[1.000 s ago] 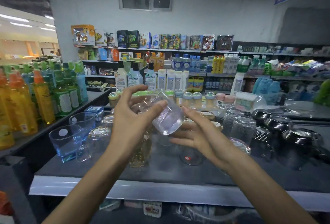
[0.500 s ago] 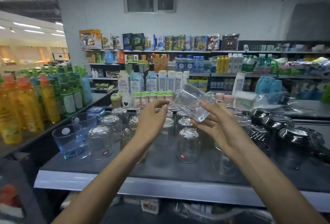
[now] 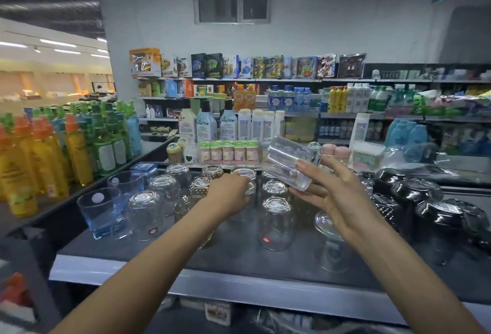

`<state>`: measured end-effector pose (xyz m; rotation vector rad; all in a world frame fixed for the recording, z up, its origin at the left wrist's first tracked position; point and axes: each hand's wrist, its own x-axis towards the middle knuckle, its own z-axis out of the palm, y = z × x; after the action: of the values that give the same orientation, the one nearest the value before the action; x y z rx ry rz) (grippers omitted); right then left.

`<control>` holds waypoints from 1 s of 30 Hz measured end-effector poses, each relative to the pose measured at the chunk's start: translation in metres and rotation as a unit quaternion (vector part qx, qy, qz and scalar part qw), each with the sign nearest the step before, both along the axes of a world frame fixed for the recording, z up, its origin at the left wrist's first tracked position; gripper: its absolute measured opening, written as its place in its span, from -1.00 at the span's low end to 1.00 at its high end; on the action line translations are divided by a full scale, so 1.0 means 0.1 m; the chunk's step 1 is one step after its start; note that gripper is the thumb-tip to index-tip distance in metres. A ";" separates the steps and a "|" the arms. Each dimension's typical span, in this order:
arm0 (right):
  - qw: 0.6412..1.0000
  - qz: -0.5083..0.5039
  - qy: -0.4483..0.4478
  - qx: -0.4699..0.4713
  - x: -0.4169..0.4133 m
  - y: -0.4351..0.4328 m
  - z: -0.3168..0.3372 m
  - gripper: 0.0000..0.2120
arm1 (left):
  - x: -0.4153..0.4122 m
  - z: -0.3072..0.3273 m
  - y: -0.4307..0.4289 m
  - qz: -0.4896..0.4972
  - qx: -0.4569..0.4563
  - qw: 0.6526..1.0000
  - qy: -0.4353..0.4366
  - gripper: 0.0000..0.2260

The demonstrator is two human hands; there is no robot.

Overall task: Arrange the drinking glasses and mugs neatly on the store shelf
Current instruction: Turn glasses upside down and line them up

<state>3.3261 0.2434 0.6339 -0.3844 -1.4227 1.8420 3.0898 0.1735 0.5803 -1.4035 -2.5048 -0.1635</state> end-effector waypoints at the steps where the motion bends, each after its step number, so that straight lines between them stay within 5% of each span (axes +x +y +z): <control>1: 1.000 -0.005 -0.005 0.000 0.00 0.00 0.00 -0.24 | -0.01 0.00 0.00 -0.004 0.002 1.000 -0.002 -0.67; 10: 0.998 -0.027 -0.042 0.029 -0.07 0.01 -0.07 -0.51 | 0.00 0.04 -0.05 -0.015 0.002 0.999 -0.030 -0.60; 14: 0.983 -0.084 -0.104 0.125 -0.11 0.02 -0.04 -0.38 | 0.08 0.20 -0.29 -0.012 0.030 0.999 -0.014 -0.45; 17: 0.960 -0.117 -0.138 0.213 -0.15 0.00 0.00 -0.27 | 0.17 0.23 -0.64 -0.018 0.082 0.996 0.013 -0.54; 23: 0.886 -0.095 -0.206 0.405 -0.32 -0.16 0.07 -0.21 | 0.25 0.05 -1.29 -0.018 0.134 0.989 0.062 -0.62; 30: 0.748 -0.075 -0.322 0.575 -0.71 -0.34 -0.05 -0.14 | 0.18 -0.16 -1.51 -0.039 0.147 0.987 0.054 -0.61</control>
<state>3.2555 0.2096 0.6290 -0.4559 -2.5739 0.3877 3.1080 0.0225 0.5646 -1.3497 -2.2298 -0.4418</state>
